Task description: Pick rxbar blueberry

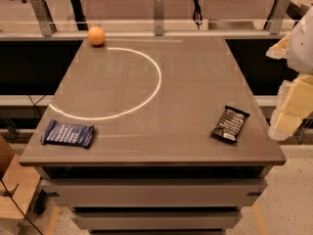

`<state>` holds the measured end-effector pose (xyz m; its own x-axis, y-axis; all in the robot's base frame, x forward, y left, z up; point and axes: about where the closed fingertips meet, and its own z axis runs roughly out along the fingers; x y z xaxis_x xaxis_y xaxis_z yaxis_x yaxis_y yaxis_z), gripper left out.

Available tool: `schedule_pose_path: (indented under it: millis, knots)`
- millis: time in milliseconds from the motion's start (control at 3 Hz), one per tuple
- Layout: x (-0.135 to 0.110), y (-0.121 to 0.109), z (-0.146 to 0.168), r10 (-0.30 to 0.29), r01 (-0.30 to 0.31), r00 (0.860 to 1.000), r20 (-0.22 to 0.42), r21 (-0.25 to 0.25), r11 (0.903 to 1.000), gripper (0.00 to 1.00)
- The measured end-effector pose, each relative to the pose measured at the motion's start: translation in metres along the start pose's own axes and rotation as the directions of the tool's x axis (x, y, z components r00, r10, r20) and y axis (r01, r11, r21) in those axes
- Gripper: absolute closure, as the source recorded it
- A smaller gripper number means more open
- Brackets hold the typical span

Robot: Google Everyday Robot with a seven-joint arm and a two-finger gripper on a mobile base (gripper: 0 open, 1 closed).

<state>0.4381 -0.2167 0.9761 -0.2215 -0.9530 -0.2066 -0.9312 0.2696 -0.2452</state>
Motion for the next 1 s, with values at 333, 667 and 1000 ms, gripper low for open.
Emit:
schedule_pose_path:
  millis: [333, 667, 1000]
  knots:
    - [0.0, 0.0, 0.0, 0.0, 0.0, 1.0, 0.0, 0.0, 1.0, 0.0]
    - [-0.018, 0.003, 0.002, -0.046, 0.047, 0.996, 0.081, -0.014, 0.9988, 0.0]
    - [-0.053, 0.009, 0.018, -0.097, 0.114, 0.969, 0.227, -0.065, 0.9914, 0.0]
